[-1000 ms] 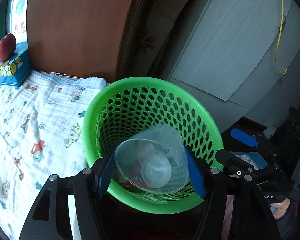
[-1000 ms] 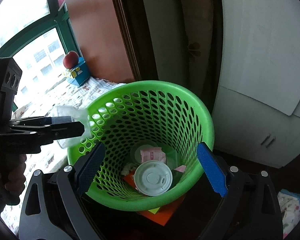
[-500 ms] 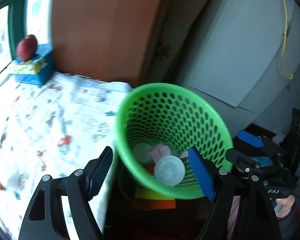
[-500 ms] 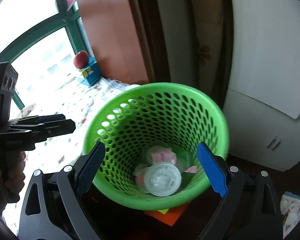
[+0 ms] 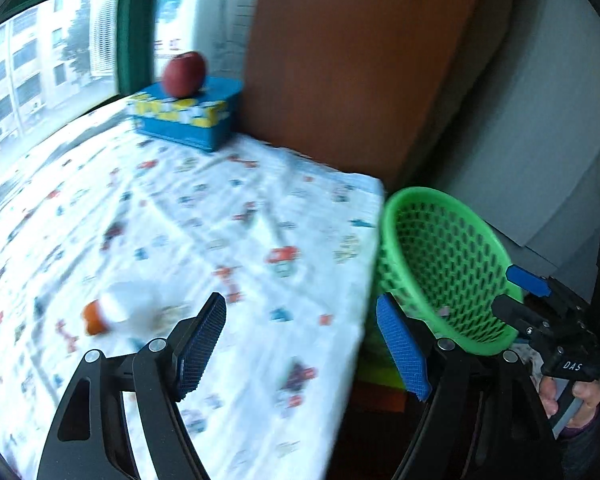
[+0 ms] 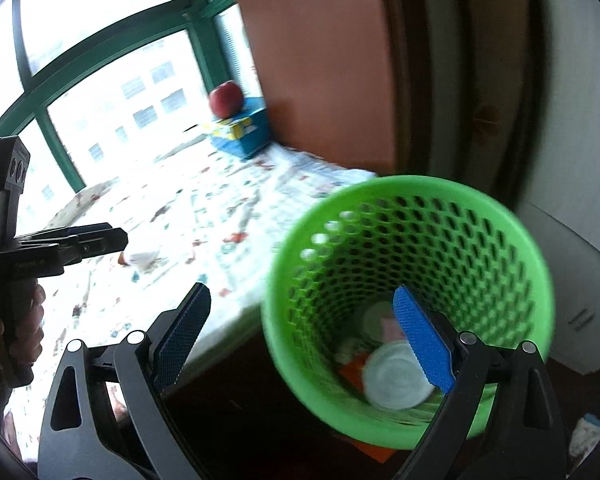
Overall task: Collect trash
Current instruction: 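Move both grippers back to the bed toward the orange peel and dome cup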
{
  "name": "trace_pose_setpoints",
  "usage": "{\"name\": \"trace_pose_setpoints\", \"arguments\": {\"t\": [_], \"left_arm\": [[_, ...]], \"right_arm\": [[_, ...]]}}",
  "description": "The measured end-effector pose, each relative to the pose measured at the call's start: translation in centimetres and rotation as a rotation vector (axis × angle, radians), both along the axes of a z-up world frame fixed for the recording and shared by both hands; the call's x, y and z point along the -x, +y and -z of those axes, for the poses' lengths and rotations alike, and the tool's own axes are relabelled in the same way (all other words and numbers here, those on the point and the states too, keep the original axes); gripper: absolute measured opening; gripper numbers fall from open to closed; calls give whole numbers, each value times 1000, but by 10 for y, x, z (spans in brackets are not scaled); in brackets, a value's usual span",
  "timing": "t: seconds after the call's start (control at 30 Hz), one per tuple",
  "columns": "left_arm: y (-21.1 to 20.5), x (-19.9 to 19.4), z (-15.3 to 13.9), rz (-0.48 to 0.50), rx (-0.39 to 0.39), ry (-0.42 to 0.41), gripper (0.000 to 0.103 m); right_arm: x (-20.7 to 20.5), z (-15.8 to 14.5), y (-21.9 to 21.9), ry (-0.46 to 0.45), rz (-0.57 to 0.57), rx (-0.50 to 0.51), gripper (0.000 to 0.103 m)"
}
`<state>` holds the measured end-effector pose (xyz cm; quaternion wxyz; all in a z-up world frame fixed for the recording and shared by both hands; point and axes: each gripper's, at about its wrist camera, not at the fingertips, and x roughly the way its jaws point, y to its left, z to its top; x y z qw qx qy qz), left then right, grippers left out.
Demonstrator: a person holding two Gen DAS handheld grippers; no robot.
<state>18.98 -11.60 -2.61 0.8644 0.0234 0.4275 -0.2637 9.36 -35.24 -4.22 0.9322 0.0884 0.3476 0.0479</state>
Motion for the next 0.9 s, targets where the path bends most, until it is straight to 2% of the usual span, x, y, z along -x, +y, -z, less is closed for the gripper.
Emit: {"name": "trace_pose_setpoints", "arguments": {"t": [0.33, 0.9], "left_arm": [[94, -3, 5, -159, -30, 0, 75], [199, 1, 15, -336, -28, 19, 75]], "right_arm": [[-37, 8, 63, 34, -148, -16, 92], [-108, 34, 176, 119, -366, -43, 92]]}}
